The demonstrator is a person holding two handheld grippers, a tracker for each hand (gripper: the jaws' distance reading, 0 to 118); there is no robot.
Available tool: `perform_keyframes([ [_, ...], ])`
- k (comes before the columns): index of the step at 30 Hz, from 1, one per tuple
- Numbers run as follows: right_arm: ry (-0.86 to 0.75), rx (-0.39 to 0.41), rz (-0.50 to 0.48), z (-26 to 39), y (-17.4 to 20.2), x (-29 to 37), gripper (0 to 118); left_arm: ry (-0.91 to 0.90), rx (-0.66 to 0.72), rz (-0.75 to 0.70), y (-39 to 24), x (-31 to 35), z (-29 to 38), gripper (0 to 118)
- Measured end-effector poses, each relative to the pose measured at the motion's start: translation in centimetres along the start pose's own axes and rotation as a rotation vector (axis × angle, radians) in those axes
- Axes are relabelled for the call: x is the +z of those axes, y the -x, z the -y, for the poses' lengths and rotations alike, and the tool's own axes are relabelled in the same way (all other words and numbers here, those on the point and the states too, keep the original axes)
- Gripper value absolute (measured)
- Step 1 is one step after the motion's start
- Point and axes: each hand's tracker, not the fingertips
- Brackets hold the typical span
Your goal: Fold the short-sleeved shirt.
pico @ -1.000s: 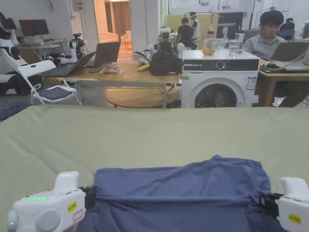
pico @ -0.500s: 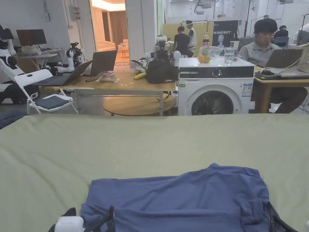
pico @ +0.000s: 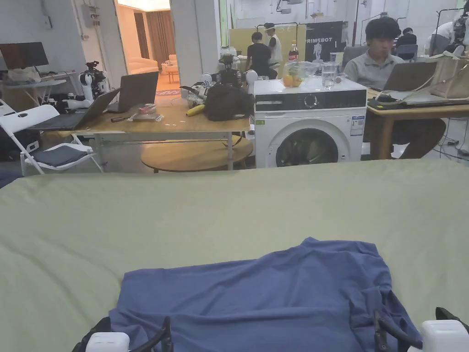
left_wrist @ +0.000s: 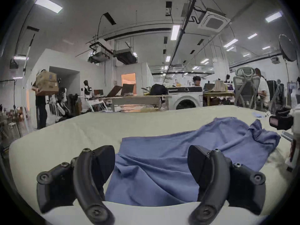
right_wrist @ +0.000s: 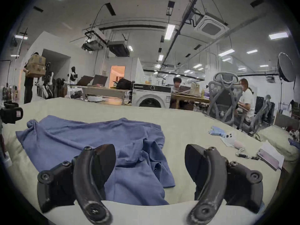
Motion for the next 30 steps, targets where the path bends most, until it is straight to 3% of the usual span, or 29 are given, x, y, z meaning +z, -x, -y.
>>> perform_keyframes([
  [1, -0.006, -0.001, 0.009, -0.3, 0.1, -0.1, 60, 0.012, 0.003, -0.016, -0.1, -0.2, -0.3, 91],
  [2, 0.02, 0.007, -0.005, -0.9, -0.1, -0.3, 28, 0.034, -0.002, -0.024, 0.1, -0.6, -0.7, 79],
  [3, 0.06, 0.013, -0.061, -1.7, -0.2, -0.3, 7, 0.112, 0.013, 0.046, 0.7, -1.1, -1.8, 62],
  [4, 0.101, 0.016, -0.057, -2.4, -0.2, -0.1, 0, 0.181, 0.015, 0.072, 1.0, -1.2, -2.6, 49],
  [5, 0.096, 0.015, -0.03, -2.9, -0.1, 0.6, 0, 0.192, 0.029, 0.086, 1.3, -0.6, -3.3, 49],
  [6, 0.107, -0.002, -0.077, -3.3, -0.4, 1.6, 0, 0.16, 0.032, 0.076, 1.7, 1.0, -3.7, 0],
  [8, 0.137, -0.06, -0.109, -4.0, -0.5, 3.1, 0, 0.12, 0.085, 0.188, 2.8, 3.5, -5.3, 0],
  [10, 0.151, -0.075, -0.148, -4.3, -0.7, 4.3, 0, 0.134, 0.014, 0.031, 2.7, 4.9, -6.6, 0],
  [14, 0.183, -0.063, -0.186, -4.7, -0.6, 6.6, 0, 0.189, 0.196, 0.11, 6.6, 6.2, -7.5, 0],
  [18, 0.186, -0.089, -0.227, -5.0, -0.9, 8.3, 0, 0.343, 0.254, 0.094, 9.2, 5.0, -5.4, 0],
  [19, 0.195, -0.118, -0.254, -5.0, -1.0, 8.5, 0, 0.381, 0.283, 0.139, 9.9, 4.3, -4.5, 11],
  [20, 0.19, -0.138, -0.251, -5.0, -1.1, 8.7, 0, 0.45, 0.303, 0.134, 10.1, 3.4, -3.9, 32],
  [21, 0.196, -0.15, -0.263, -5.0, -1.3, 8.9, 0, 0.473, 0.321, 0.115, 10.2, 2.7, -3.2, 60],
  [22, 0.202, -0.15, -0.267, -5.1, -1.4, 9.1, 0, 0.485, 0.32, 0.106, 10.2, 2.0, -2.6, 65],
  [26, 0.224, -0.145, -0.249, -4.9, -2.2, 9.2, 0, 0.557, 0.33, 0.065, 9.7, -2.1, -1.7, 63],
  [28, 0.237, -0.15, -0.246, -4.8, -2.7, 9.5, 0, 0.679, 0.295, 0.058, 9.2, -4.5, -0.7, 58],
  [30, 0.257, -0.174, -0.224, -4.5, -3.5, 9.5, 0, 0.774, 0.315, 0.067, 8.5, -5.8, 0.8, 30],
])
